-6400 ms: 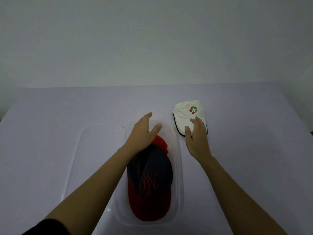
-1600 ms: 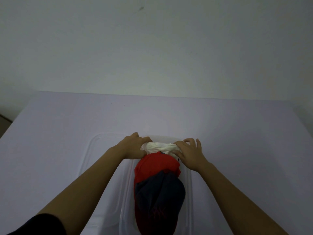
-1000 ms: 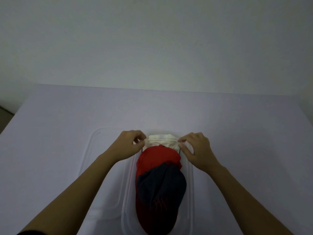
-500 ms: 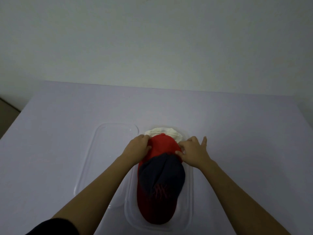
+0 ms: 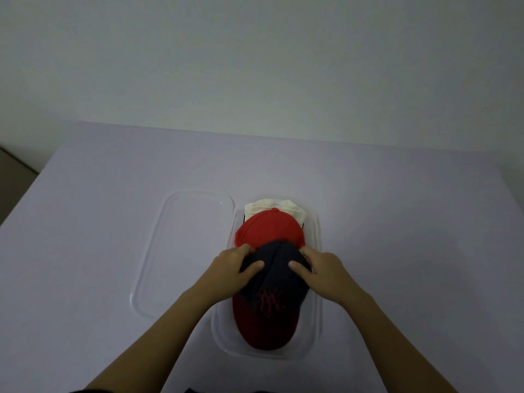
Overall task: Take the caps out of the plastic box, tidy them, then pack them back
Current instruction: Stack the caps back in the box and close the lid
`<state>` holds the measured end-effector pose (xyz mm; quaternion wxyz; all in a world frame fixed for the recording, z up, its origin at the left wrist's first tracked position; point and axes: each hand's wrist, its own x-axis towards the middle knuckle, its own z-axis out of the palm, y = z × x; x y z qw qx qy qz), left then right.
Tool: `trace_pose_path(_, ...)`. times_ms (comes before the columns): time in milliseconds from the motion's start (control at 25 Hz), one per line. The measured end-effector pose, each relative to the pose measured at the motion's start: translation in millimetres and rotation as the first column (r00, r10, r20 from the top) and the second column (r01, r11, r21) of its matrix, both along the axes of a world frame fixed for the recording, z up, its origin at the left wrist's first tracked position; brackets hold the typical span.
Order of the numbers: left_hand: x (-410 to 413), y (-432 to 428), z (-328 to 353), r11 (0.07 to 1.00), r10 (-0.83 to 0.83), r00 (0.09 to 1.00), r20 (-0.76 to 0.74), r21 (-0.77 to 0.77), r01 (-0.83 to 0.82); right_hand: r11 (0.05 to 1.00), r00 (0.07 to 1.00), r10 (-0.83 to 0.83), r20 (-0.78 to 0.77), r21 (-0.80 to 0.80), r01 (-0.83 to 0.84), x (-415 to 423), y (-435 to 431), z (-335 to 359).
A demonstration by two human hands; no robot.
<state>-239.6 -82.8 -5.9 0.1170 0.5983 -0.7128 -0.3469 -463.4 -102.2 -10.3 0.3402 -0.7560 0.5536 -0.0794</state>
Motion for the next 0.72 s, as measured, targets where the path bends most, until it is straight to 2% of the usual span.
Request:
trace_pose_path(120, -6.7, -2.3, -7.2, 0.997, 0.056, 0.991, 0.125, -0.056, -0.049, 0.995, 0.996, -0.09, -0.014, -0.038, 0.09, 7.7, -5.8, -0.5)
trace_pose_path(240, -11.1, -1.2, -15.3, 0.995, 0.087, 0.975, 0.204, -0.071, -0.074, 0.999, 0.99, -0.051, -0.13, -0.021, 0.048, 11.2, -2.2, -6.5)
trace_pose_path(400, -18.1, 4.4, -17.2, 0.973, 0.16, 0.981, 0.109, -0.186, -0.138, 0.993, 0.987, -0.062, -0.147, -0.106, 0.047, 8.6, 1.6, -10.2)
trace_pose_path(520, -21.8, 8.6, -20.9, 0.956, 0.223, 0.97, 0.095, -0.218, -0.199, 0.99, 0.985, -0.075, -0.152, -0.132, 0.055, 10.1, 4.0, -12.6)
trace_pose_path(600, -25.0, 9.8, -20.6, 0.948, 0.239, 0.97, 0.043, -0.226, -0.224, 0.979, 0.991, -0.107, -0.086, -0.181, 0.09, 13.5, 7.2, -14.5)
trace_pose_path(720, -35.0, 18.1, -15.4, 0.933, 0.233, 0.97, -0.064, -0.268, -0.241, 0.971, 0.99, -0.101, 0.099, -0.205, 0.12, 20.2, 11.5, -11.6)
